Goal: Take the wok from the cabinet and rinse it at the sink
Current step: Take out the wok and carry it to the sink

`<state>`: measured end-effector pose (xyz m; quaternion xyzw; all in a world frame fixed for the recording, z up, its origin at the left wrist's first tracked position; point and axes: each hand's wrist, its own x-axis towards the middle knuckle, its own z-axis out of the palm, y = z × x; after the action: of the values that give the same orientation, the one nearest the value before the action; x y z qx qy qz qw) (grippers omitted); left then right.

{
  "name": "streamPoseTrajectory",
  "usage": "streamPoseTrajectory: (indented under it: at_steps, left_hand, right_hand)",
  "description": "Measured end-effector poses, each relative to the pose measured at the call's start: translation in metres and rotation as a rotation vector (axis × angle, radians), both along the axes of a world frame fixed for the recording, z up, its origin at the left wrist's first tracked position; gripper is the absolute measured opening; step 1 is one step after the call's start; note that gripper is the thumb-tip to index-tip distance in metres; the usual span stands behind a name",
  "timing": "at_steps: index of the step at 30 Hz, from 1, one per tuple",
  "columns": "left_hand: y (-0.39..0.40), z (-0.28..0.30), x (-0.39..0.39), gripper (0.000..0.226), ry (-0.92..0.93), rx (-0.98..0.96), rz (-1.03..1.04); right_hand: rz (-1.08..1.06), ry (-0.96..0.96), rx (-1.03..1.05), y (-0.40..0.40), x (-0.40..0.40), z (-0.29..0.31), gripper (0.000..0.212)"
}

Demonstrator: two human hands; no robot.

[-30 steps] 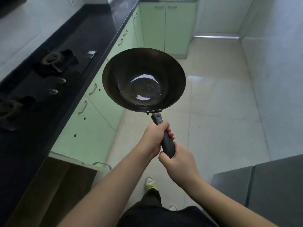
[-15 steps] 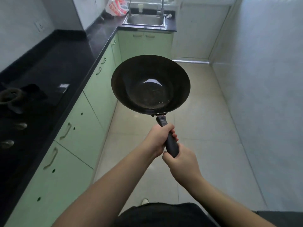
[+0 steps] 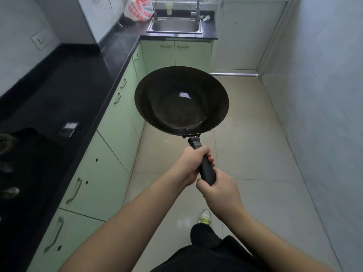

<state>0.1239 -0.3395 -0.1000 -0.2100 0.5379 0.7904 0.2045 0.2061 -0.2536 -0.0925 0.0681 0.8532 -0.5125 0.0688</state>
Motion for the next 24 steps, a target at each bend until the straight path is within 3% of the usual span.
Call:
streamPoseTrajectory:
  at_steps: [11, 24]
  left_hand:
    - [-0.003, 0.004, -0.173, 0.025, -0.075, -0.071, 0.049]
    - [-0.035, 0.009, -0.351, 0.026, -0.039, -0.010, 0.149]
  right_hand:
    - [0.044, -0.057, -0.112, -0.001, -0.179, -0.009, 0.021]
    - [0.113, -0.034, -0.125, -0.030, -0.362, 0.001, 0.022]
